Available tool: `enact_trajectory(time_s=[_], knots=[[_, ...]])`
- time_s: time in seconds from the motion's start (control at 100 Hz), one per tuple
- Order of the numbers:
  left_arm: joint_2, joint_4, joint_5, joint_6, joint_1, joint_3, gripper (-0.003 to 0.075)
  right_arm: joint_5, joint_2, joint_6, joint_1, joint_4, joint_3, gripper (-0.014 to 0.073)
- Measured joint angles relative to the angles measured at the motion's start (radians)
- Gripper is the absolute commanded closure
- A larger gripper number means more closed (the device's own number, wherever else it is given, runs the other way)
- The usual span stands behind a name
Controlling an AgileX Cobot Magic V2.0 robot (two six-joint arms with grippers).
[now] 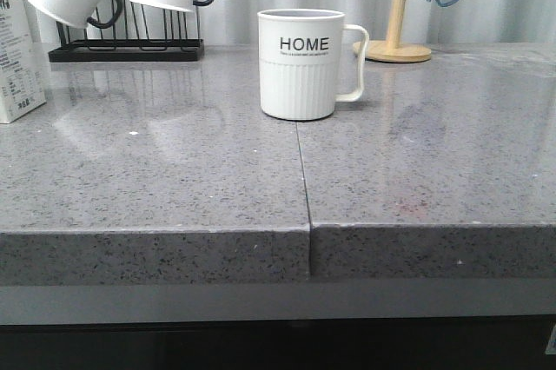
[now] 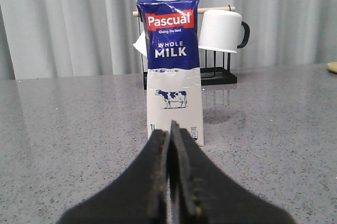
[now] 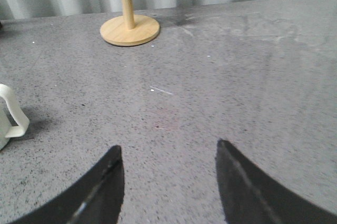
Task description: Place milk next to cup
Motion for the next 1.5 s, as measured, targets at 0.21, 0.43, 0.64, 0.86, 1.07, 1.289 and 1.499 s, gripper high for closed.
enact_trajectory(time_s=[0.21,0.43,0.64,0.86,1.07,1.289,1.499], knots=[[0.000,0.000,0.000,0.000,0.000,0.000,0.0741,0.075,-0.177,0.040,-0.002,-0.044,0.051,0.0200],[0.000,0.000,0.000,0.000,0.000,0.000,0.0741,0.086,-0.332,0.040,-0.002,-0.042,0.163,0.0200],[0.000,0.000,0.000,0.000,0.000,0.000,0.0741,0.088,-0.382,0.040,-0.002,-0.042,0.187,0.0203],[0.000,0.000,0.000,0.000,0.000,0.000,0.0741,0.088,-0.382,0.040,-0.002,-0.042,0.187,0.0431],[0.000,0.000,0.000,0.000,0.000,0.000,0.0741,0.088,-0.382,0.040,-0.002,-0.042,0.187,0.0659],[0.000,0.000,0.000,0.000,0.000,0.000,0.0741,0.088,-0.382,0.042,-0.002,-0.042,0.187,0.0662],[0.000,0.000,0.000,0.000,0.000,0.000,0.0741,0.088,-0.382,0.042,-0.002,-0.042,0.187,0.0662]])
